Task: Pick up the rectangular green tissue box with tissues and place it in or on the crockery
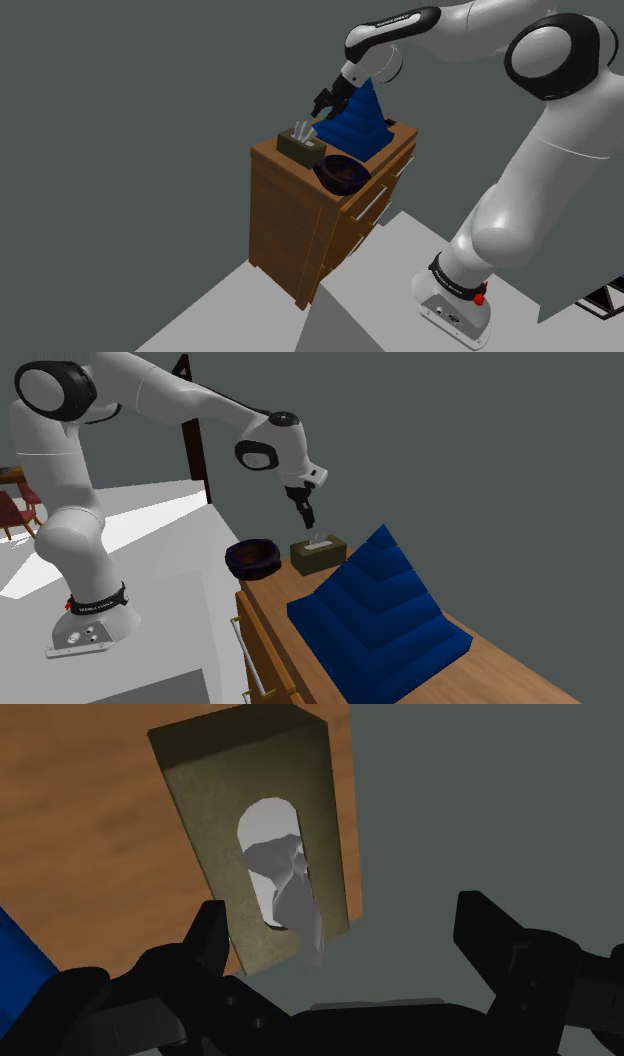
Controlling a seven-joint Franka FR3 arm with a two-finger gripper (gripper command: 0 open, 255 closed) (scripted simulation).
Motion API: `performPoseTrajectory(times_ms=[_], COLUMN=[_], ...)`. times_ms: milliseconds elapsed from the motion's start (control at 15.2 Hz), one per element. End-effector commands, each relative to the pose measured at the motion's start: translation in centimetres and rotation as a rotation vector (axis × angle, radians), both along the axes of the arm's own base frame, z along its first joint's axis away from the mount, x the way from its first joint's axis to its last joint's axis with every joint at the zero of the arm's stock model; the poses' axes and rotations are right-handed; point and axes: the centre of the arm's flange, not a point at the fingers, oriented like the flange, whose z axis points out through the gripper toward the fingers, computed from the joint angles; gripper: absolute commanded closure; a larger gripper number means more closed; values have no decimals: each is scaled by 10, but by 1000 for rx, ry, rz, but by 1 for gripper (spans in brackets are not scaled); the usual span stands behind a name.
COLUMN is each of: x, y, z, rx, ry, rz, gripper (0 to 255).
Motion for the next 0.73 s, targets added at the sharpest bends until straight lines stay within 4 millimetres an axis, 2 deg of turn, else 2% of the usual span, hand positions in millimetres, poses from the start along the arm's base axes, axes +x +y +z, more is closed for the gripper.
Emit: performPoseTrajectory(times_ms=[0, 264, 660], x=[20, 63, 76], y=[-4, -11, 0], z=[-17, -47, -72], rx=[39, 114, 122], ry=[-14, -37, -39], rz=[-12, -33, -35], gripper=[0, 0, 0])
